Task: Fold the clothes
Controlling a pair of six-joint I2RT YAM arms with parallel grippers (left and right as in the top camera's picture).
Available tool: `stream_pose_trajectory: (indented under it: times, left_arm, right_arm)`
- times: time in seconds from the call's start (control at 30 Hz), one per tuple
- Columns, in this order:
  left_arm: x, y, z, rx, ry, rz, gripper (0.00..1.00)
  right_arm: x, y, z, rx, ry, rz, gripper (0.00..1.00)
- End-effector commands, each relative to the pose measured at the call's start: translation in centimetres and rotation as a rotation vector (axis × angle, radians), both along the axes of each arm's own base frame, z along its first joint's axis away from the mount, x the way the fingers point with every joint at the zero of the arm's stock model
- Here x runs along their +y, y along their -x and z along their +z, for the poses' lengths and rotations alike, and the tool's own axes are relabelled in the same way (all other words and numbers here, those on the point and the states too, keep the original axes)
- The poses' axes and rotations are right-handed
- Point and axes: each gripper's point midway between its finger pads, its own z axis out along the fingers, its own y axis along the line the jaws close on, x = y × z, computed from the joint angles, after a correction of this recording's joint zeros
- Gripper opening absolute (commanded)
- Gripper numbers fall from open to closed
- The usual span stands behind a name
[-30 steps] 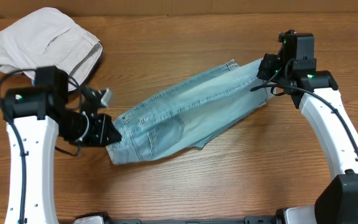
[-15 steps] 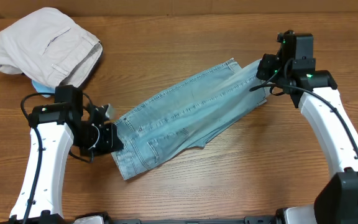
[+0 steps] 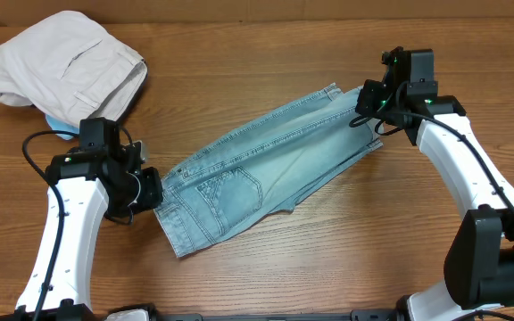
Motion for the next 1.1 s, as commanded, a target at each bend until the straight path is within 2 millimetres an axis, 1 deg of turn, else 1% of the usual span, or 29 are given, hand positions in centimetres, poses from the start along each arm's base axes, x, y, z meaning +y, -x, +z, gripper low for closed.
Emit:
stream_pose_trajectory:
  times: [0.0, 0.07, 0.13, 0.17, 0.23, 0.3, 0.33, 0.4, 0.47, 0.53, 0.6, 0.7, 0.77, 0.87, 0.93, 1.0, 1.07]
  left_arm:
    - [-2.8, 0.3, 2.7, -0.072, 0.139, -0.109, 0.04]
    - [-3.8, 0.6, 4.9, -0.124, 0.170, -0.154, 0.04]
    - [-5.2, 1.2, 7.4, -0.194, 0.204, -0.218, 0.04]
    - [-5.8, 1.8, 8.5, -0.226, 0.209, -0.243, 0.04]
    - [-6.8, 2.9, 9.7, -0.260, 0.211, -0.282, 0.04]
    - [-7.3, 4.4, 9.9, -0.243, 0.195, -0.290, 0.04]
    - [-7.3, 5.3, 9.7, -0.209, 0.184, -0.275, 0.04]
    - [-7.6, 7.0, 9.2, -0.146, 0.180, -0.256, 0.04]
    - [-7.9, 8.6, 8.3, -0.080, 0.188, -0.243, 0.04]
    - [-7.9, 9.5, 7.4, -0.046, 0.179, -0.246, 0.04]
    - [-7.5, 9.8, 6.4, -0.015, 0.148, -0.222, 0.04]
    - [-7.1, 9.6, 5.3, 0.004, 0.123, -0.169, 0.05]
    - [-6.6, 9.1, 4.8, 0.004, 0.098, -0.115, 0.06]
    - [-4.9, 8.0, 3.8, 0.003, 0.003, 0.018, 0.10]
    - [-3.4, 7.4, 3.2, 0.000, -0.077, 0.098, 0.12]
    - [-1.9, 6.9, 2.5, -0.003, -0.161, 0.161, 0.14]
    - [-0.9, 6.3, 1.9, -0.016, -0.219, 0.190, 0.15]
  right_arm:
    - [-1.9, -0.4, 4.7, -0.106, 0.023, -0.044, 0.04]
    - [-2.5, 0.6, 6.6, -0.124, 0.017, -0.066, 0.04]
    - [-3.3, 2.0, 8.0, -0.119, -0.003, -0.107, 0.04]
    - [-3.6, 2.9, 8.5, -0.105, -0.016, -0.132, 0.04]
    - [-4.1, 4.4, 9.0, -0.080, -0.017, -0.149, 0.04]
    - [-4.5, 5.9, 8.8, -0.035, -0.014, -0.159, 0.04]
    - [-4.6, 6.6, 8.5, -0.007, -0.012, -0.165, 0.04]
    - [-5.1, 8.1, 7.3, 0.071, -0.008, -0.186, 0.04]
    - [-6.0, 9.7, 6.2, 0.152, 0.010, -0.255, 0.04]
    - [-6.6, 10.3, 5.9, 0.178, 0.037, -0.286, 0.04]
    - [-6.6, 10.0, 6.0, 0.166, 0.036, -0.286, 0.04]
    - [-6.4, 8.8, 6.7, 0.109, 0.022, -0.278, 0.04]
    - [-5.4, 7.6, 7.4, 0.057, -0.021, -0.244, 0.04]
    - [-3.0, 5.8, 7.8, -0.003, -0.089, -0.160, 0.04]
    - [-2.1, 4.8, 7.2, -0.007, -0.094, -0.135, 0.04]
    - [-1.1, 4.0, 5.8, 0.011, -0.093, -0.114, 0.04]
    - [-0.4, 3.3, 4.3, 0.034, -0.089, -0.103, 0.04]
